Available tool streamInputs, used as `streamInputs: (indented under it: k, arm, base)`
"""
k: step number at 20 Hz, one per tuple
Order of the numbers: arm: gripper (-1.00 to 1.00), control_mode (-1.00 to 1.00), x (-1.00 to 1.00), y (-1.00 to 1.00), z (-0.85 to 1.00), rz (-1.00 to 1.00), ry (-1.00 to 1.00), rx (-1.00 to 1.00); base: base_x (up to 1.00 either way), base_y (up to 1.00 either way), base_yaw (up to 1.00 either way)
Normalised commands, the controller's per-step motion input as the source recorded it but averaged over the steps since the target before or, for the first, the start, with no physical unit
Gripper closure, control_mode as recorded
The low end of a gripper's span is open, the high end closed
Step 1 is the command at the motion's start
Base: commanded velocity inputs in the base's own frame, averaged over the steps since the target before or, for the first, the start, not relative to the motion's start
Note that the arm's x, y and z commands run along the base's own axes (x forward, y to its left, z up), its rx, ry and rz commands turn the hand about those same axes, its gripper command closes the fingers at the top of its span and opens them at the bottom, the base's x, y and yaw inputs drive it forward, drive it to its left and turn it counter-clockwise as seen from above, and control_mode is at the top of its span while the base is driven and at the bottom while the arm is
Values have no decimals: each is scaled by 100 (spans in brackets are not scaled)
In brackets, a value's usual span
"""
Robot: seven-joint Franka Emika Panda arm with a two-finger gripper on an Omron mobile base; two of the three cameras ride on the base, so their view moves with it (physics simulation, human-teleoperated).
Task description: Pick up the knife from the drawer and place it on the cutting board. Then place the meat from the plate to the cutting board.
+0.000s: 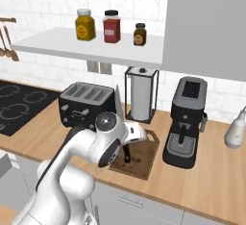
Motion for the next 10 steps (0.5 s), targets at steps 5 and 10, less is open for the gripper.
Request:
streamInputs:
  k: [5, 10]
  arm:
    - [100, -100, 100, -34, -91, 8, 5, 0]
    - [100, -100, 81, -64, -45, -15, 22, 0]
  base:
    - [0, 0, 0]
    - [0, 0, 0]
